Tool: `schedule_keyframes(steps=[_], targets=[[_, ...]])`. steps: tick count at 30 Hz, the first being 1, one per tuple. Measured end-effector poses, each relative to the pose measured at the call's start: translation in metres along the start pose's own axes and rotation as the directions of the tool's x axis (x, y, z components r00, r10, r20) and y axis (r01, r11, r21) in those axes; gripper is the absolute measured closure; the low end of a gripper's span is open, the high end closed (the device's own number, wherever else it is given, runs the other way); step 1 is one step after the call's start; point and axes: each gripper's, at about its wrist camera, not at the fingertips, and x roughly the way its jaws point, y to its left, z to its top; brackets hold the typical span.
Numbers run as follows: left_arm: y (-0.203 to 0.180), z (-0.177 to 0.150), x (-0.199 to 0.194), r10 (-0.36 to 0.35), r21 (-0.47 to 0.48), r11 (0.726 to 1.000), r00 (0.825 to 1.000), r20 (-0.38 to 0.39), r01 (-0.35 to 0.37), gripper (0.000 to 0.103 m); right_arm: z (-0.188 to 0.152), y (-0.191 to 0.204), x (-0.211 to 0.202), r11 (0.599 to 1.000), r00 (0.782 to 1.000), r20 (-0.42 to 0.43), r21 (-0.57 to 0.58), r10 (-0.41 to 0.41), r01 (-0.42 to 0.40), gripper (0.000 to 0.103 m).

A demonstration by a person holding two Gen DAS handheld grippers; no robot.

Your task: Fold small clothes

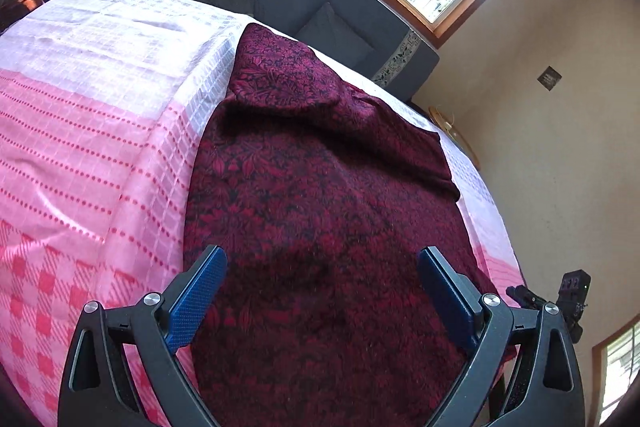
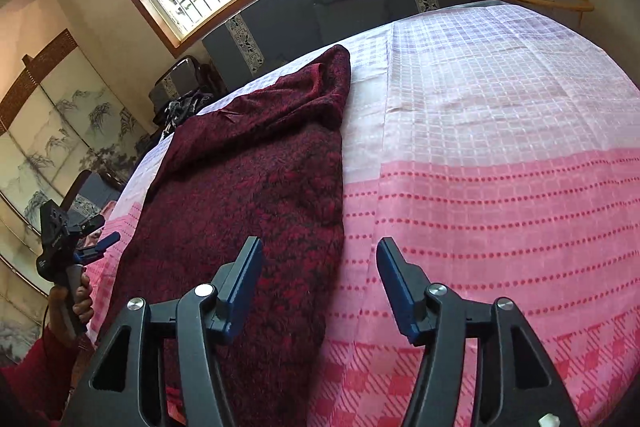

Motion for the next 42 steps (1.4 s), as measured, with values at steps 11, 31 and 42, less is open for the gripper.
schedule_keyframes(steps=[11, 31, 42], targets=[[-0.003, -0.087, -0.059, -0.072, 0.045, 0.996, 0.994, -0.083, 0.076, 0.007, -0.076, 0.010, -0.020, 0.996, 0.996, -0.019, 0.026, 0.082, -0.081, 0.046], [0.012, -0.116, -0.079, -0.162, -0.057, 0.986, 0.974, -0.161, 0.155, 0.007, -0.101, 0.010, 0.005, 0.965, 0.975, -0.013, 0.144, 0.223, -0.219, 0.082], [0.010, -0.101, -0.060, -0.242, -0.128, 0.965, 0.964, -0.107, 0.228, 0.007, -0.094, 0.002, 0.007, 0.928, 0.948, 0.034, 0.196, 0.315, -0.316, 0.072]])
